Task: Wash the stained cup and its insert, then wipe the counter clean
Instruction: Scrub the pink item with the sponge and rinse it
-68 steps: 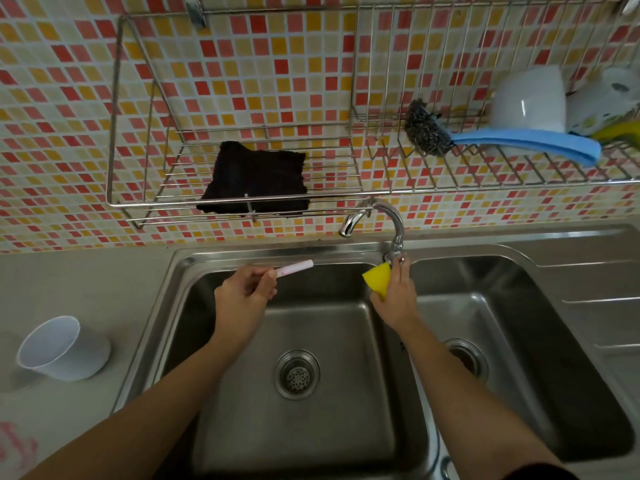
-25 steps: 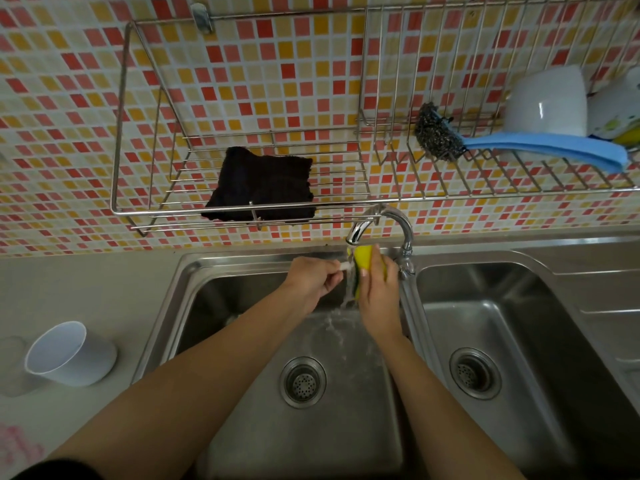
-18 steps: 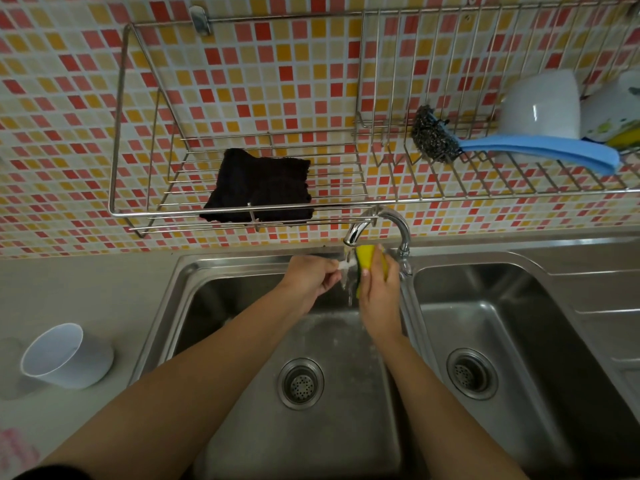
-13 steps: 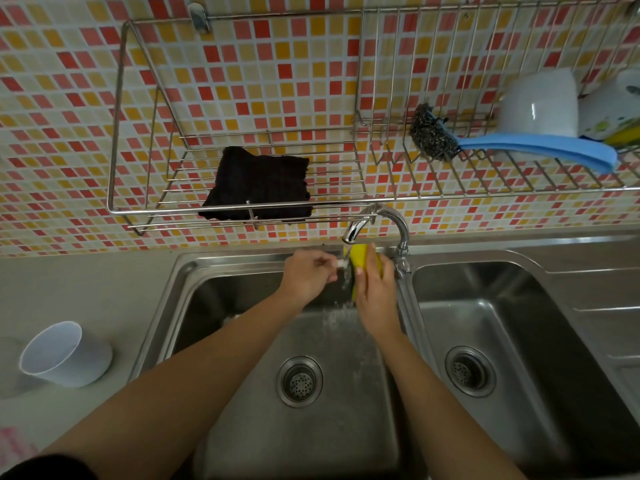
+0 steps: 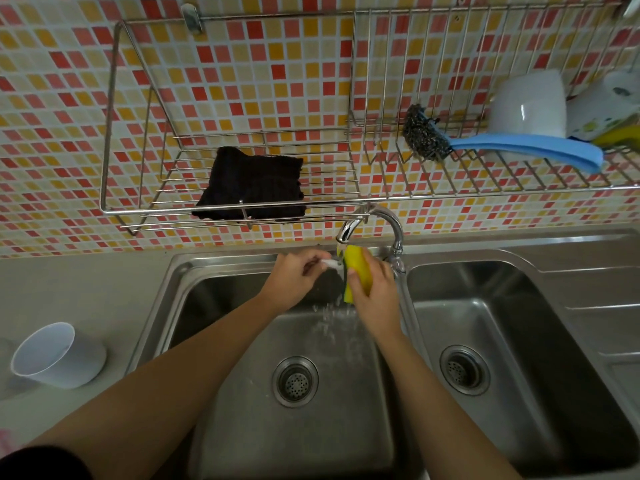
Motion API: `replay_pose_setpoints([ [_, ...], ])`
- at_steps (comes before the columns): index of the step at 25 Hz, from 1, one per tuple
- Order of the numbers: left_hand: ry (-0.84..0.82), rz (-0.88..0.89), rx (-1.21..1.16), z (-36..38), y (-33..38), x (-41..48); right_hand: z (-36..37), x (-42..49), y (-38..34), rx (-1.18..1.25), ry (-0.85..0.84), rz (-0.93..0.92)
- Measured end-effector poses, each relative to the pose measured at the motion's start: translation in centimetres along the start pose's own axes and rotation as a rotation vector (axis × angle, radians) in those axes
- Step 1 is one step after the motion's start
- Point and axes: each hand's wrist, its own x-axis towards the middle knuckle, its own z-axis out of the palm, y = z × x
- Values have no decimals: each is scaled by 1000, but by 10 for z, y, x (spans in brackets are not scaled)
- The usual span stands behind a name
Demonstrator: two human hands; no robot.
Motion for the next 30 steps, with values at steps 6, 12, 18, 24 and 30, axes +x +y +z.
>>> replay_pose_setpoints([
  [6, 4, -46, -183, 1, 2, 4, -1, -1, -2, 2, -7, 32],
  [12, 43, -124, -341, 2, 13, 7, 2, -2, -11, 58, 3, 71],
  [18, 40, -148, -342, 6, 11, 6, 4, -5, -15, 68, -2, 124],
  [24, 68, -197, -354, 11, 11, 4, 5, -8, -19, 50, 0, 150],
  [30, 105, -172, -190, 11, 7, 6, 7, -16, -11, 6, -5, 223],
])
